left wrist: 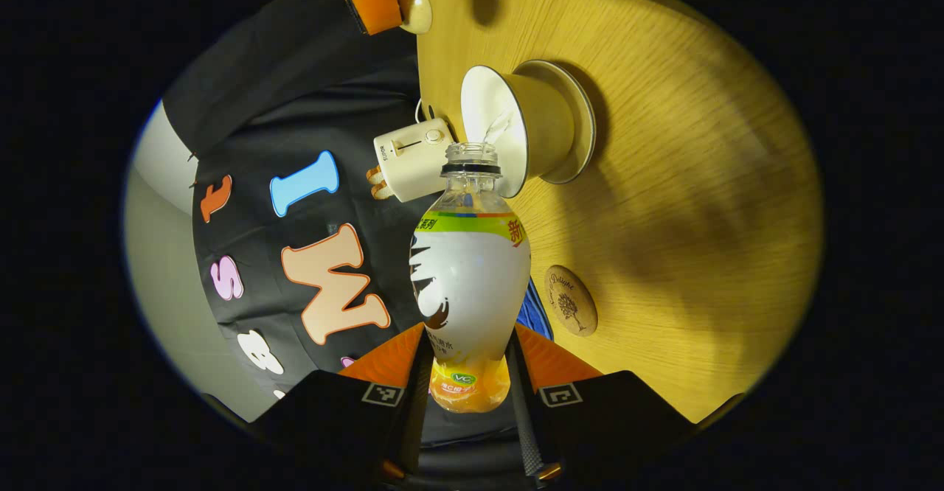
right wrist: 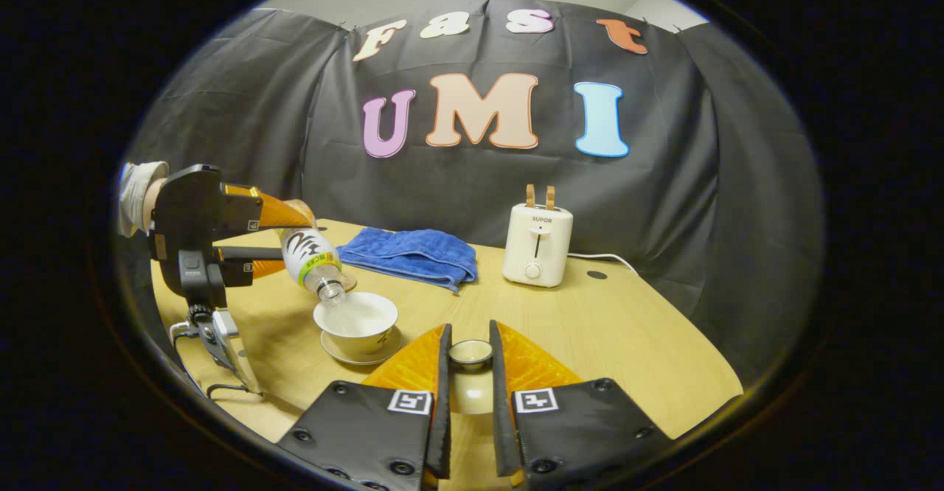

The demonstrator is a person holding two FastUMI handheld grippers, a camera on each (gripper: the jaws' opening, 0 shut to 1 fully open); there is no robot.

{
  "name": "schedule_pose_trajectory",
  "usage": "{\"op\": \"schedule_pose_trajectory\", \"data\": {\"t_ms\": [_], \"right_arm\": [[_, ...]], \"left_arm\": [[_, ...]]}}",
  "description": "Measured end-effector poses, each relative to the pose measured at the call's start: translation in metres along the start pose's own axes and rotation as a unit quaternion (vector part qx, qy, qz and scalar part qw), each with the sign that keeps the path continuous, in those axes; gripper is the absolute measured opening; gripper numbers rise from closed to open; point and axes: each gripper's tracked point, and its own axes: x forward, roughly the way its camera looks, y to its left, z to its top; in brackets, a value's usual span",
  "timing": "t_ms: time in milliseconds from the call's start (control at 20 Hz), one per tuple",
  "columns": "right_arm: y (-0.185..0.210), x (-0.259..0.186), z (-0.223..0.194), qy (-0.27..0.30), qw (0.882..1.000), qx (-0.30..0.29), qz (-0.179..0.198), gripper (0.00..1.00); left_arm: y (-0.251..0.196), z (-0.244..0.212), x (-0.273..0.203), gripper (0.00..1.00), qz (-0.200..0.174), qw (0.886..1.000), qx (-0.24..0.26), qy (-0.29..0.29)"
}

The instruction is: Open the teacup lid with one hand, grasp the water bottle and pour water into the teacup with the other hand; after pouring, place the water bottle on the coaster and then close the teacup lid.

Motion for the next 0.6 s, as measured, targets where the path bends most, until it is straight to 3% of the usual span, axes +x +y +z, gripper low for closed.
{"op": "schedule_pose_trajectory", "data": {"t_ms": [600], "right_arm": [[0.001,0.0,0.001,-0.001,1.0,-0.005,-0.004,0.26]], "left_arm": [[0.039,-0.007,0.003,0.52,0.017,0.996,0.086,-0.001]]}}
